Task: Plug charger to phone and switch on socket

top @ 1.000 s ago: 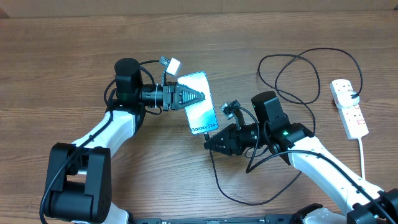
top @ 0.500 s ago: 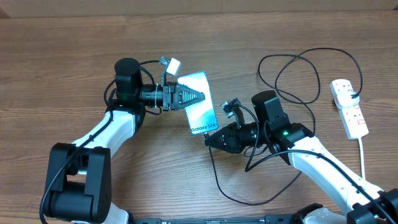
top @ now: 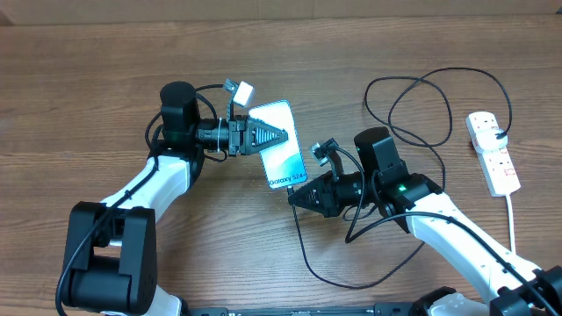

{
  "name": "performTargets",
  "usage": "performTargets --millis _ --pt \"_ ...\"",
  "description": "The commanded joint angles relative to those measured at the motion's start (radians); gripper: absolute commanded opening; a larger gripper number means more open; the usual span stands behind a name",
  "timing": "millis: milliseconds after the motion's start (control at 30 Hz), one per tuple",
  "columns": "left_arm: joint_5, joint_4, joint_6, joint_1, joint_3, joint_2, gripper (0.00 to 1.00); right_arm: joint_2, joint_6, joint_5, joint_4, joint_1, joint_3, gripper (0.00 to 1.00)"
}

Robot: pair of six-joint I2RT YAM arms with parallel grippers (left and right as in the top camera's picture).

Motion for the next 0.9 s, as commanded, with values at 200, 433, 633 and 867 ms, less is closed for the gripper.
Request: performTargets --millis 200,433,633,867 --pt "0.105 0.003 0.037 -0.003 0.000 -0.006 0.04 0.006 0.014 0.011 0.064 -0.003 0.001 0.04" --pt "0.105 0.001 0.038 -0.011 0.000 -0.006 0.04 0.006 0.023 0.016 0.074 -0.003 0.019 0.04" --pt "0.109 0.000 0.042 -0.029 0.000 -0.006 0.04 0.006 0.023 0.042 0.075 -0.003 0.032 0.04" --pt "0.109 0.000 0.041 -0.041 0.000 -0.006 0.04 0.006 0.026 0.050 0.075 -0.003 0.058 0.04"
